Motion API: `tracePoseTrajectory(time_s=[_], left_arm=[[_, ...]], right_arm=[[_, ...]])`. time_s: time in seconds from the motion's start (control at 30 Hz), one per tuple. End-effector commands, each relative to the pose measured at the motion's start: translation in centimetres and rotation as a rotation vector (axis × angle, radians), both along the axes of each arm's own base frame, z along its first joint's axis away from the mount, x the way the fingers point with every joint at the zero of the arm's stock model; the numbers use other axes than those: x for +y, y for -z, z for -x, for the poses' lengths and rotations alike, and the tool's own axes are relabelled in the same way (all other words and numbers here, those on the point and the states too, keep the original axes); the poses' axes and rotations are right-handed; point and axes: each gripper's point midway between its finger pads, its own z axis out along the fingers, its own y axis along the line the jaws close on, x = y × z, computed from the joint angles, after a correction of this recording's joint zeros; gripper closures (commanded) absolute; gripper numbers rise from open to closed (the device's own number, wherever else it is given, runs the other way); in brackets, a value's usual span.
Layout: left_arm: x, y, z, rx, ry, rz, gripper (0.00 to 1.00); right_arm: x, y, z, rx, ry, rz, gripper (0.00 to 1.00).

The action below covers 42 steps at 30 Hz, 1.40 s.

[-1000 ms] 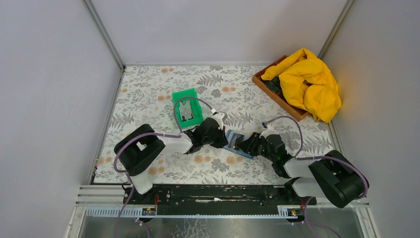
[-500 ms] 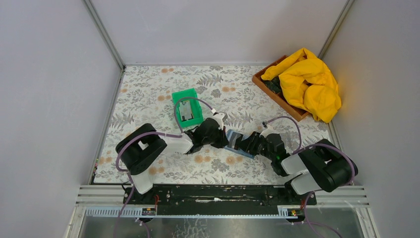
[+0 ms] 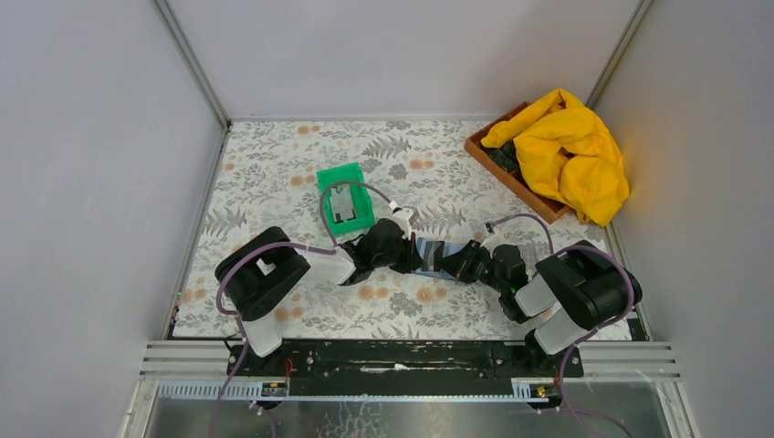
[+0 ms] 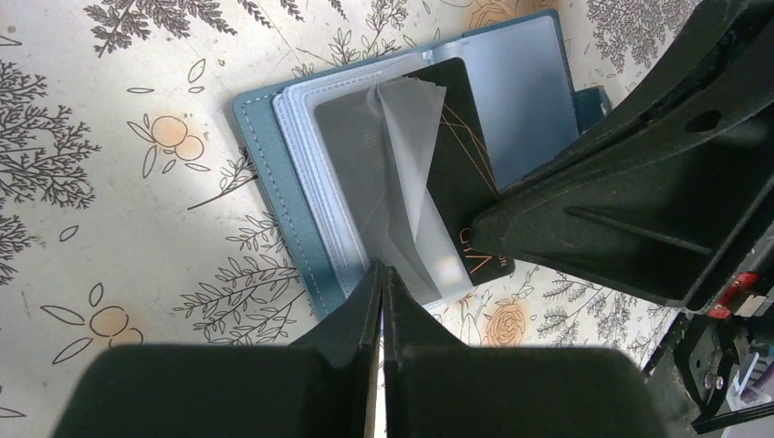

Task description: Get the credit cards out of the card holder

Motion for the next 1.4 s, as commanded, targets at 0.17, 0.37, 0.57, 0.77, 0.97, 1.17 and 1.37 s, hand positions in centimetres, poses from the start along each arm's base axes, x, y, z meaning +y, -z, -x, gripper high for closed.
tracePoseTrajectory(time_s=[0.17,0.37,0.57,0.77,0.97,1.17,1.37], left_arm=[[0.1,1.1,0.8,0.027,0.014,-0.013,0.96],[0.1,1.0,0.7,0.027,0.011,-0.010,0.96],[-0.3,0.6,0.7,0.024,0.018,0.006,0.96],[-0.7,-1.2,0.6,0.000,0.030,0.042,0.90],[-0.5,-6.8,0.4,-0.117,0.047,0.112,0.63],[2.9,-11.3,-0.6,-0.244,-0.053,0.027,0.62],[9.2,-15.5,-2.0,-0.380,-0.280,-0.028,0.67]], right_arm=[[0.2,-2.1,-0.5,-0.076,-0.010,-0.036,1.00],[-1.9,-1.7,-0.6,-0.061,0.069,0.042,1.00],[-3.9,-3.3,-0.8,-0.115,0.130,0.149,1.00],[-4.5,-5.9,-0.5,-0.178,0.129,0.179,1.00],[-3.7,-7.9,-0.1,-0.226,0.071,0.155,1.00],[-2.7,-9.9,-0.9,-0.262,0.042,0.132,1.00],[0.5,-12.4,-3.6,-0.264,-0.053,0.075,1.00]])
